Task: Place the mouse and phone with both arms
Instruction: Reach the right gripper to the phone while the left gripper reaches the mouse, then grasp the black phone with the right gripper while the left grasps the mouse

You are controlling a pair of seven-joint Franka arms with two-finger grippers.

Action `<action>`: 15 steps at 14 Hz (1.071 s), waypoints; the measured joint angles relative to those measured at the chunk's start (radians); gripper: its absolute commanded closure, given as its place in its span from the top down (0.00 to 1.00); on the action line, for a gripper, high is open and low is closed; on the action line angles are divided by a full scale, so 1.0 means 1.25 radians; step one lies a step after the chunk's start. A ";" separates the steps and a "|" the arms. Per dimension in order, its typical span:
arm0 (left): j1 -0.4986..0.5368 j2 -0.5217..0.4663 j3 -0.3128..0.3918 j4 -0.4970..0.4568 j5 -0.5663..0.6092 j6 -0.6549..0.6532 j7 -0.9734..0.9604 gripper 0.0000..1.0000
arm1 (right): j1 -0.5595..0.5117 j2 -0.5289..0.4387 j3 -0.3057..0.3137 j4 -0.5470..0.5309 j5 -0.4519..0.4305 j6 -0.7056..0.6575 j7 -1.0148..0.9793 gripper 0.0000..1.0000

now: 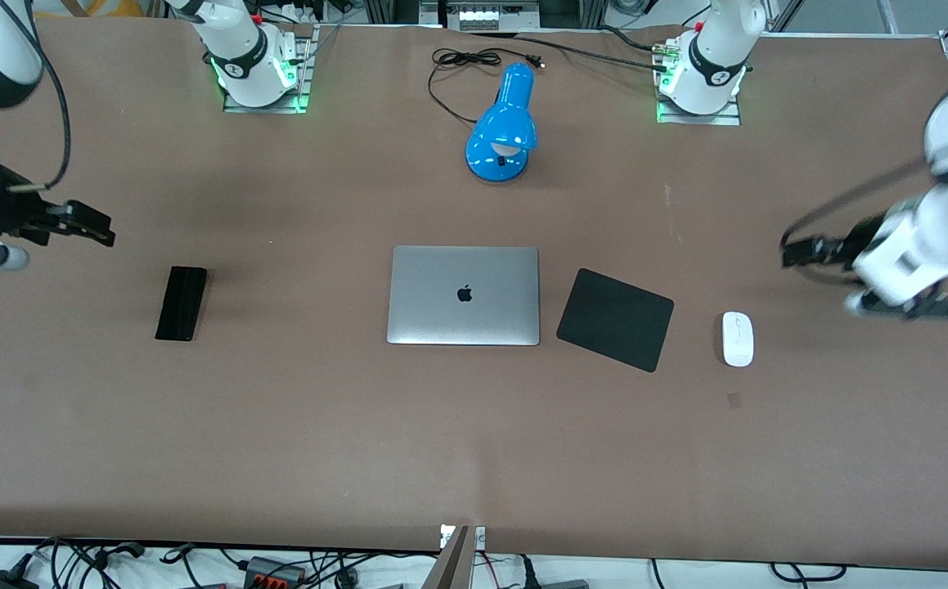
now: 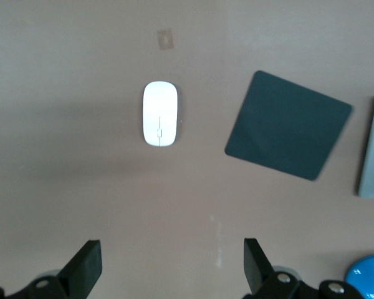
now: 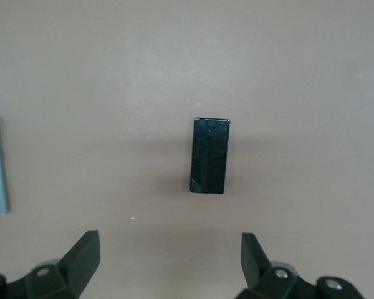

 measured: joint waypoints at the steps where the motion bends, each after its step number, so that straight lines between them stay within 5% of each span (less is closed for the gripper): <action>1: 0.002 0.054 0.002 0.002 0.000 0.033 0.000 1.00 | -0.001 0.022 0.000 -0.001 -0.011 0.005 0.000 1.00; 6: 0.007 0.239 0.007 0.015 0.009 0.149 0.001 1.00 | -0.020 0.154 -0.007 -0.013 -0.021 0.085 0.000 1.00; 9: -0.002 0.286 0.004 0.020 0.099 0.155 0.002 1.00 | -0.047 0.237 -0.009 -0.034 -0.023 0.169 0.000 1.00; 15: -0.006 0.340 -0.004 0.024 0.114 0.212 0.002 1.00 | -0.056 0.337 -0.009 -0.104 -0.023 0.310 0.000 1.00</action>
